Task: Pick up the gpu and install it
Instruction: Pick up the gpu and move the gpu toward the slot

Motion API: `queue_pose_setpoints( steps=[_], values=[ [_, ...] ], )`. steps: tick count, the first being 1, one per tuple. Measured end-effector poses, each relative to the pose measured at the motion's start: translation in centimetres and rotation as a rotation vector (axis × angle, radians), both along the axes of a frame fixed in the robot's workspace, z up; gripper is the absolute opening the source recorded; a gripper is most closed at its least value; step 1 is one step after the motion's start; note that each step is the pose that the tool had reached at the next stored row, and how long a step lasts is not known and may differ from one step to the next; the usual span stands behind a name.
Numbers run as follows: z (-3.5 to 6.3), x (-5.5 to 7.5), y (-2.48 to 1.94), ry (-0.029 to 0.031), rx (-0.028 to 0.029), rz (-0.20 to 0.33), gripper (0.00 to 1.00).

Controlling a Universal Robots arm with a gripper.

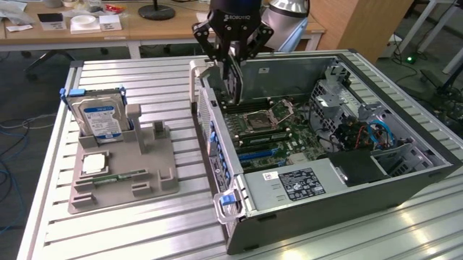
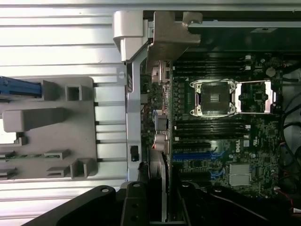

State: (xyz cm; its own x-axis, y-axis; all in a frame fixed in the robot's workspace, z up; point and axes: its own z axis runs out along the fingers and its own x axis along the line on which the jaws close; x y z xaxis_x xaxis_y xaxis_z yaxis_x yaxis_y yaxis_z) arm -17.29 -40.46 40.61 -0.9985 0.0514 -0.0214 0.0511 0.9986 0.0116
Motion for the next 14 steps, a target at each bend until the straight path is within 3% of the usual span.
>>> queue_pose_setpoints(
  steps=[14],
  values=[
    [-0.03,4.0,0.24,0.0000,0.0000,-0.007,0.27]
  ],
)
